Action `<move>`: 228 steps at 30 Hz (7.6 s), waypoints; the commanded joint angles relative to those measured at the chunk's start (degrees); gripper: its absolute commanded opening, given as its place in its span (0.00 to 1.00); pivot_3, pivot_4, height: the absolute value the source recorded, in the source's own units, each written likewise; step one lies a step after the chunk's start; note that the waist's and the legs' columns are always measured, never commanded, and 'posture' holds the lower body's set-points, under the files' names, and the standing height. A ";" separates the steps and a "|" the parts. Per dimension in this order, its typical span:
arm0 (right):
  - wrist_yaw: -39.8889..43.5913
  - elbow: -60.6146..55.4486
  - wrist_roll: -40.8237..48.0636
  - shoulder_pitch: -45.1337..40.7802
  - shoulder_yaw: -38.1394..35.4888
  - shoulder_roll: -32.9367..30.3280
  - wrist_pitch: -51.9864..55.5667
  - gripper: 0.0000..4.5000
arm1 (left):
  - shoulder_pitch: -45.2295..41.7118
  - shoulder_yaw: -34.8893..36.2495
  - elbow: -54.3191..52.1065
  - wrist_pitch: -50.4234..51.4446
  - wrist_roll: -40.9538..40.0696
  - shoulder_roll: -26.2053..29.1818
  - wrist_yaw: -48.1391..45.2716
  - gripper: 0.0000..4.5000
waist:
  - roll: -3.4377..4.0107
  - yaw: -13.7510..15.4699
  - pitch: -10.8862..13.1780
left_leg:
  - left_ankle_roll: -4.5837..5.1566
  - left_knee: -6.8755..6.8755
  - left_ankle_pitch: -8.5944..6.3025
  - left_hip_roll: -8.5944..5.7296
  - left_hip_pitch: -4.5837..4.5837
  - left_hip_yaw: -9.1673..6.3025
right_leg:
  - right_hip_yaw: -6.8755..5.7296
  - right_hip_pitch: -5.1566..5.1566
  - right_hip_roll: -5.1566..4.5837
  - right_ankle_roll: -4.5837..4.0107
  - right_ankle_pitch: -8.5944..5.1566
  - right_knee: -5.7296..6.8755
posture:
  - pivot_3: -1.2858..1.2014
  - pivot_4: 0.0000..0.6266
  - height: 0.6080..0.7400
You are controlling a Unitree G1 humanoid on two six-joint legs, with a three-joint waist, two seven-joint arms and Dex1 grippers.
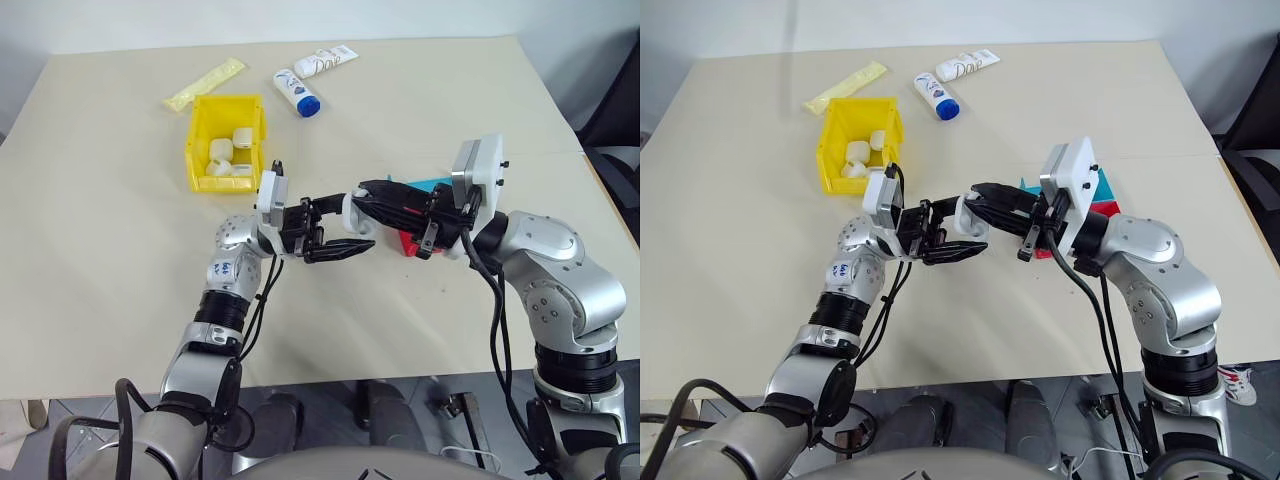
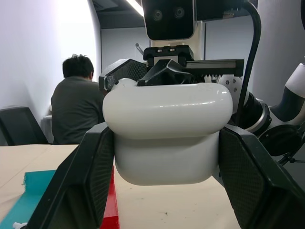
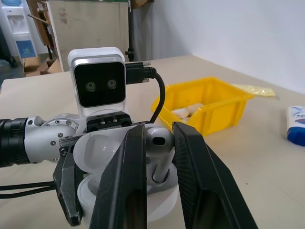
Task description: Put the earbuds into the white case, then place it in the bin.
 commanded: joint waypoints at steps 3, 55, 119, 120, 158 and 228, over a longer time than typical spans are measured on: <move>1.13 -0.88 -0.89 2.35 1.40 -2.27 -0.89 0.10 | -2.23 1.24 -1.86 -0.95 -1.86 -0.95 0.11 0.63 | 0.00 0.00 0.00 | 0.00 0.00 0.00 0.01 0.00 0.00 | 0.00 0.00 0.00 0.00 0.00 0.00 | 0.52 0.24 1.00; -3.04 -6.14 4.48 14.85 -24.70 -16.69 5.76 0.65 | -6.88 5.46 11.91 -11.27 2.43 2.94 2.55 0.63 | -0.09 1.09 0.05 | 0.01 -0.03 0.00 0.03 -0.01 -0.03 | -0.05 0.06 -0.01 0.01 0.01 -0.09 | 0.52 0.24 1.00; 13.52 92.76 -47.33 -45.85 18.97 -7.57 -41.22 0.45 | 11.38 6.19 -14.36 -6.05 1.71 8.51 15.36 0.63 | 0.00 -0.42 0.12 | -0.04 -0.09 0.06 0.01 -0.03 0.13 | 0.09 -0.14 0.01 0.01 0.05 -0.02 | 0.52 0.24 1.00; 13.73 93.05 -47.48 -45.83 18.86 -7.41 -41.55 0.45 | 11.65 6.18 -14.78 -5.93 1.65 8.63 15.52 0.63 | 0.00 -0.41 0.12 | -0.04 -0.09 0.06 0.00 -0.05 0.13 | 0.09 -0.17 0.01 0.01 0.05 -0.01 | 0.52 0.24 1.00; 22.25 93.41 -48.68 -47.35 18.31 -2.60 -44.51 0.45 | 12.34 6.09 -16.01 -5.98 1.38 9.98 17.70 0.63 | 0.04 -1.68 0.10 | -0.07 -0.10 0.07 0.03 -0.03 0.12 | 0.09 -0.19 0.03 -0.02 0.04 0.04 | 0.52 0.24 1.00; 22.83 85.46 -50.51 -47.03 22.46 1.11 -14.84 0.45 | 11.55 5.54 -13.53 -9.39 1.81 8.35 18.96 0.63 | 0.07 -1.68 0.04 | -0.08 -0.03 0.07 0.00 -0.07 0.14 | 0.10 -0.30 0.02 -0.03 0.03 0.15 | 0.52 0.24 1.00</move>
